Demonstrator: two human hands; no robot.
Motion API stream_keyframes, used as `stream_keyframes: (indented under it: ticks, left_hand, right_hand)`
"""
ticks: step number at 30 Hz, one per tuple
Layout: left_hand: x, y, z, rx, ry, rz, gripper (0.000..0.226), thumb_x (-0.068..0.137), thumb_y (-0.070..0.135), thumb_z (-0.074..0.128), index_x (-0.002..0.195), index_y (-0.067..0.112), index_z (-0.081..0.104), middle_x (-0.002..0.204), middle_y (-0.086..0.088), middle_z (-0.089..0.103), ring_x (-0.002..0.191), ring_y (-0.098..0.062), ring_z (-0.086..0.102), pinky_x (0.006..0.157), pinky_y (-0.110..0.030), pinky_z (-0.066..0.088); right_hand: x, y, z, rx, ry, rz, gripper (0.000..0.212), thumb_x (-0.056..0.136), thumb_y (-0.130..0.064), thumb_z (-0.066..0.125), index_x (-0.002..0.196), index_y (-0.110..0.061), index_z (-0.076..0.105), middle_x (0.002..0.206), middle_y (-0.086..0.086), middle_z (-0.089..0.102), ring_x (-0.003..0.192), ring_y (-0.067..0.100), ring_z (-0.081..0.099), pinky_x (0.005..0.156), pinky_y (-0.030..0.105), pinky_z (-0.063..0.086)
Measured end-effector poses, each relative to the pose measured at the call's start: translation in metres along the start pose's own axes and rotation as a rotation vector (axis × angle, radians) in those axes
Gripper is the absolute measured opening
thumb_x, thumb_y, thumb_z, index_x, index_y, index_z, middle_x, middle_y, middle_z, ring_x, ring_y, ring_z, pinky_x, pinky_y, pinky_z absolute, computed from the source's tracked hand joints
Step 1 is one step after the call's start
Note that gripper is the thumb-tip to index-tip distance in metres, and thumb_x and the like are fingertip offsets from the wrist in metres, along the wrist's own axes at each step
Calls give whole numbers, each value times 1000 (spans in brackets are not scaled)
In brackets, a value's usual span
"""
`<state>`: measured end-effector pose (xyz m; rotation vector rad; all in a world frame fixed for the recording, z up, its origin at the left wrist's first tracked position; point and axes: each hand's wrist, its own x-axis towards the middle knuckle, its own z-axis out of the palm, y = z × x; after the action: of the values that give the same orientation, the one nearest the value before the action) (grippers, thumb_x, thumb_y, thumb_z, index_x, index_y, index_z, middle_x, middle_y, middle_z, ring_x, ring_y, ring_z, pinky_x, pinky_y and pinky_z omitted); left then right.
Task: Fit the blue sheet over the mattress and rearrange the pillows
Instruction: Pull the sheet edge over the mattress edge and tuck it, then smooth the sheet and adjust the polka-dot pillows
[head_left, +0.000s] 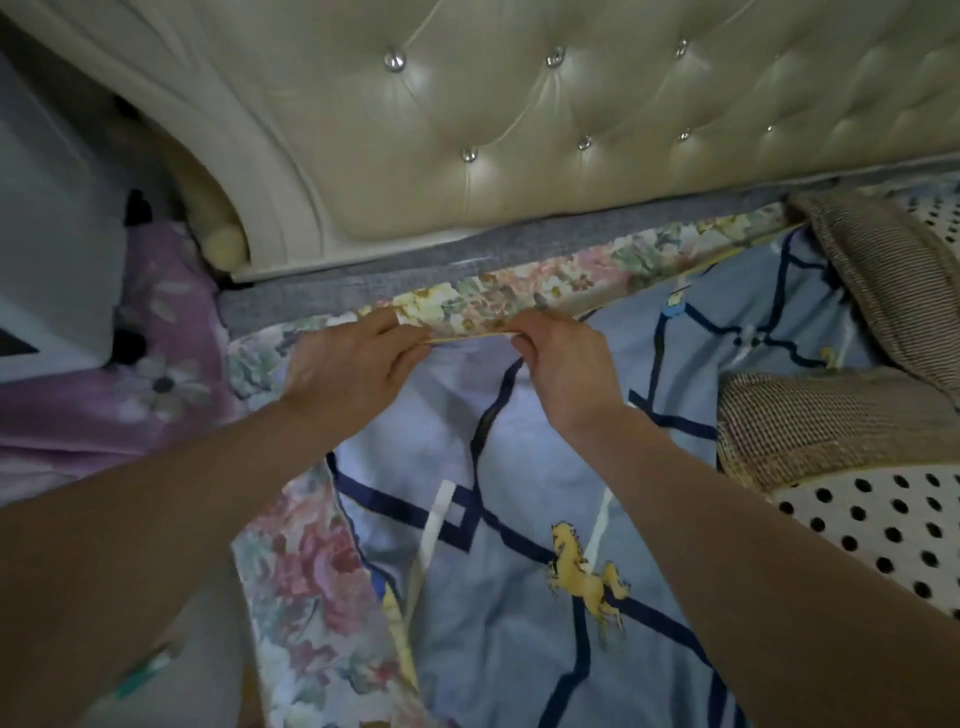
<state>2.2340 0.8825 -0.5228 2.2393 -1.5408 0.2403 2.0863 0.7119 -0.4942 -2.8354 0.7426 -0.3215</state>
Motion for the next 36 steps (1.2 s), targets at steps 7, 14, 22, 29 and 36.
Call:
stream_keyframes:
  ticks: [7, 14, 22, 29, 36]
  left_hand:
    - [53, -130, -21, 149, -330, 4, 41, 66, -11, 63, 103, 5, 60, 84, -20, 52, 44, -33, 49, 39, -25, 28]
    - [48, -194, 13, 218, -409, 37, 56, 60, -10, 69, 113, 7, 62, 88, -18, 53, 49, -33, 55, 39, -26, 26]
    - [32, -212, 69, 176, -398, -147, 24, 91, 37, 46, 109, 22, 48, 96, -12, 54, 79, -36, 58, 60, -49, 51]
    - [35, -200, 80, 343, -370, 214, 46, 78, 14, 37, 122, 9, 47, 116, -26, 56, 99, -44, 54, 81, -55, 44]
    - [44, -116, 95, 201, -308, 509, 46, 84, 5, 34, 128, 1, 43, 149, -17, 29, 138, -40, 22, 112, -56, 14]
  right_hand:
    - [121, -72, 52, 52, 102, 33, 17, 65, 17, 65, 71, 1, 63, 68, 19, 61, 55, 34, 58, 48, 25, 30]
    - [157, -96, 134, 225, 75, 88, 22, 65, 20, 56, 70, -2, 56, 69, 16, 53, 50, 24, 45, 50, 28, 24]
    - [154, -87, 223, 285, 37, -100, 53, 82, 10, 55, 132, -9, 51, 145, 16, 41, 120, 38, 50, 91, 37, 48]
    - [148, -78, 218, 237, -5, -309, 43, 91, -12, 39, 126, 7, 54, 132, 26, 52, 125, 46, 44, 98, 58, 36]
    - [41, -28, 127, 267, 8, -48, 76, 88, 4, 50, 151, -21, 16, 159, 4, 10, 144, 29, -5, 114, 47, -8]
